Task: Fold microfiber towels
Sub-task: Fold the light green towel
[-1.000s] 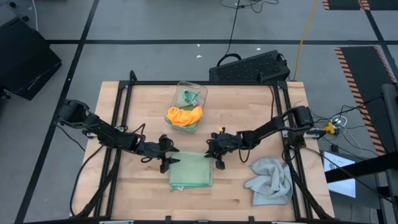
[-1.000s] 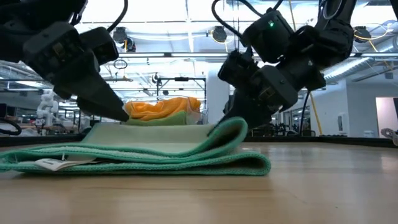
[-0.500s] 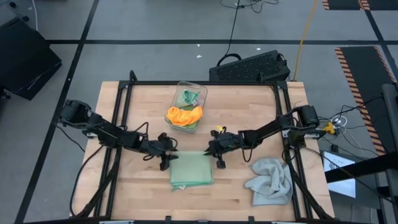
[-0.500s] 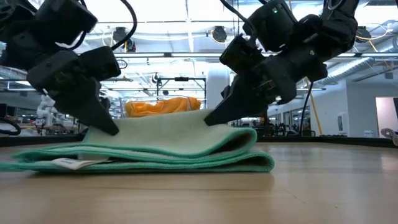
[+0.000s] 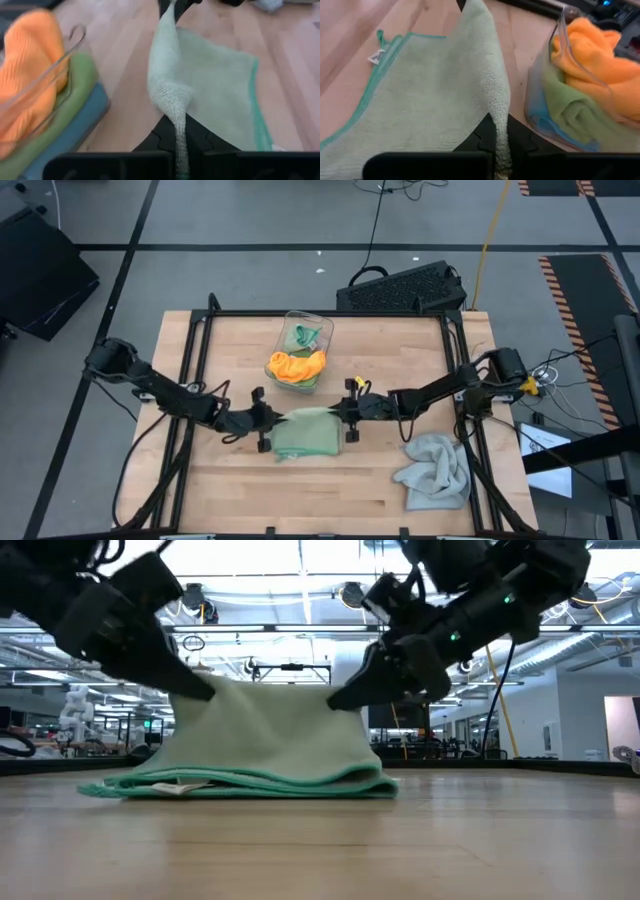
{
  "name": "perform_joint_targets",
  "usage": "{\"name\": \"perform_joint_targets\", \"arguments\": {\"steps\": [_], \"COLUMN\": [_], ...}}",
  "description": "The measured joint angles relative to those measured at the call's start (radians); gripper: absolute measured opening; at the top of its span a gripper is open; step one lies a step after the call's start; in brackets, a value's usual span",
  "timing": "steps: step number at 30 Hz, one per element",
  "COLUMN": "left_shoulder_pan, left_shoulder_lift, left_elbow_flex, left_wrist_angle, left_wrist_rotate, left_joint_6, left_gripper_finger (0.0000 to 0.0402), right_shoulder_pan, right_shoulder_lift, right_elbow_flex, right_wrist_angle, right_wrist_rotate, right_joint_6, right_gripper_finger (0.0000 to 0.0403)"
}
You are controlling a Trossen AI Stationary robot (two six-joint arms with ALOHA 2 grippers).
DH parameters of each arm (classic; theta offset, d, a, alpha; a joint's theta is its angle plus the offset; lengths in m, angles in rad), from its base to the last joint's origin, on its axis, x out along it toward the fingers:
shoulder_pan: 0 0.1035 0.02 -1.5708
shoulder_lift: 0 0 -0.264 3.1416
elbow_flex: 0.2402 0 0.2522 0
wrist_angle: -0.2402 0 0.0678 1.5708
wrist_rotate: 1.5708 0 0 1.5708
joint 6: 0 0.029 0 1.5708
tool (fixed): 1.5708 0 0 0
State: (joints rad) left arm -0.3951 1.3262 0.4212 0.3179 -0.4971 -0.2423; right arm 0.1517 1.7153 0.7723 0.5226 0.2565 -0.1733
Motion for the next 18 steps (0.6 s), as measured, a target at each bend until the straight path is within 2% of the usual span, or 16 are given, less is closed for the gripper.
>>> {"name": "perform_joint_targets", "arguments": {"steps": [5,13,16,18], "left_shoulder_pan": [-0.094,-0.188,-0.212,-0.225], "left_shoulder_lift": [0.061,0.229,0.277,0.294], "left_elbow_flex": [0.05,0.14,0.188,0.207], "left_wrist_angle": [0.004,0.004,-0.019,-0.068], "left_wrist_rotate": [-0.084,-0.159,-0.159,-0.158], "left_joint_6": [0.048,0.067,0.091,0.081], "left_gripper_finger": [0.0011,0.0009,0.0008,0.0007], "right_shoulder_pan": [0.053,0.157,0.194,0.21], "right_shoulder_lift": [-0.016,-0.005,-0.005,-0.005], "right_elbow_flex": [0.001,0.001,0.0,0.0], "right_wrist_angle": [0.002,-0.033,-0.021,-0.017], "right_wrist_rotate": [0.045,0.244,0.263,0.226], "right_joint_6": [-0.059,-0.128,-0.131,-0.102], "right_gripper_finger": [0.0008,0.0008,0.0008,0.0008]}}
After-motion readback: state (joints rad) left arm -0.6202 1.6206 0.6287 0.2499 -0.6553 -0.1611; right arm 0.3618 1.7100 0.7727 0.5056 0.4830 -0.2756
